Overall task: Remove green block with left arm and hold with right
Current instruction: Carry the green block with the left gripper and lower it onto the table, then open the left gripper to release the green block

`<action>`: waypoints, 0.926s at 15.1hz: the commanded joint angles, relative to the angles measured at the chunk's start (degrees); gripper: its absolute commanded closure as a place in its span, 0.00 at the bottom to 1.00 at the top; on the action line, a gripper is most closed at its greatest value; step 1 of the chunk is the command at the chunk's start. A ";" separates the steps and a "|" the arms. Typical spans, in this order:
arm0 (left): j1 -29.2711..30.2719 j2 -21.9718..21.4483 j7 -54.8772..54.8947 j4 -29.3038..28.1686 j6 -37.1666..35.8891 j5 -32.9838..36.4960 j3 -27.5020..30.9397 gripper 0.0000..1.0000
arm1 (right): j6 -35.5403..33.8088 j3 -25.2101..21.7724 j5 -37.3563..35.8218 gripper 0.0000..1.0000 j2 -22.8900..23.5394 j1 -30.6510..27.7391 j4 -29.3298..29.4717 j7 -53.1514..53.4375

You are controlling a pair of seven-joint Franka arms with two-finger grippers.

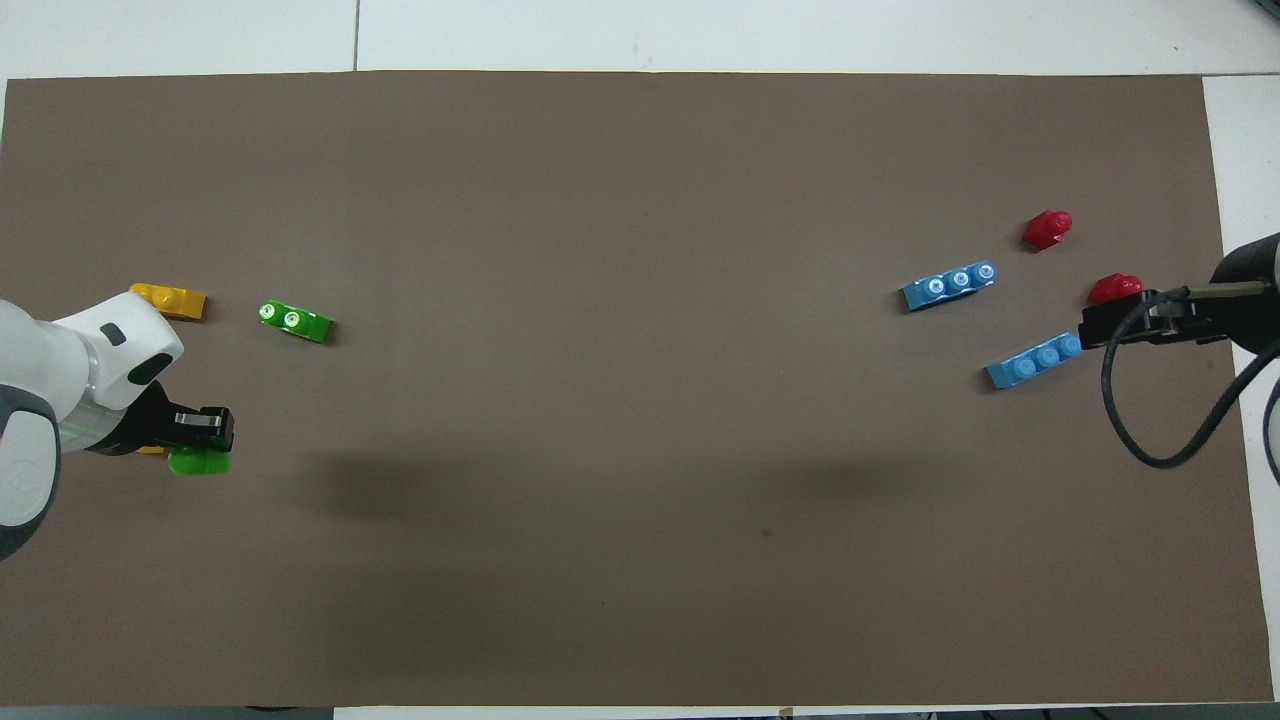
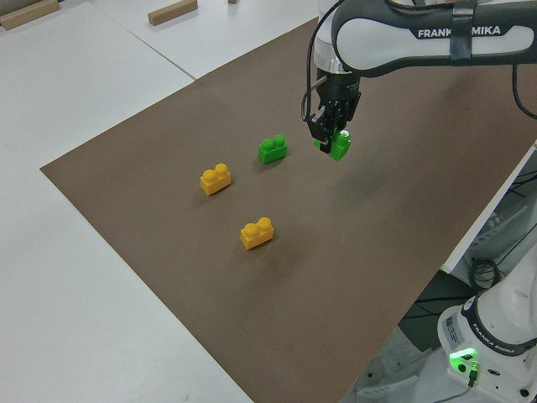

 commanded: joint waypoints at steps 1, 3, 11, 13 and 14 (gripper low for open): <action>-0.46 1.56 1.03 -5.12 7.77 -0.31 -0.45 1.00 | -0.04 0.37 -0.30 0.00 -0.74 -0.44 -0.90 -0.06; -0.64 3.23 0.07 -7.41 13.48 -0.31 -0.46 1.00 | -0.04 0.28 -0.30 0.00 -0.74 -0.53 -0.90 -0.06; -2.22 9.56 -3.98 -8.56 23.87 -0.40 -0.46 0.92 | -0.04 0.37 -0.30 0.00 -0.74 -0.53 -0.90 -0.06; -2.22 10.79 -3.98 -8.91 24.67 -0.31 -0.46 0.80 | -0.12 0.37 -0.30 0.00 -0.74 -0.53 -0.90 -0.06; -2.22 10.97 -3.72 -8.65 24.32 -0.31 -0.46 0.51 | -0.04 0.37 -0.30 0.00 -0.74 -0.53 -0.90 -0.06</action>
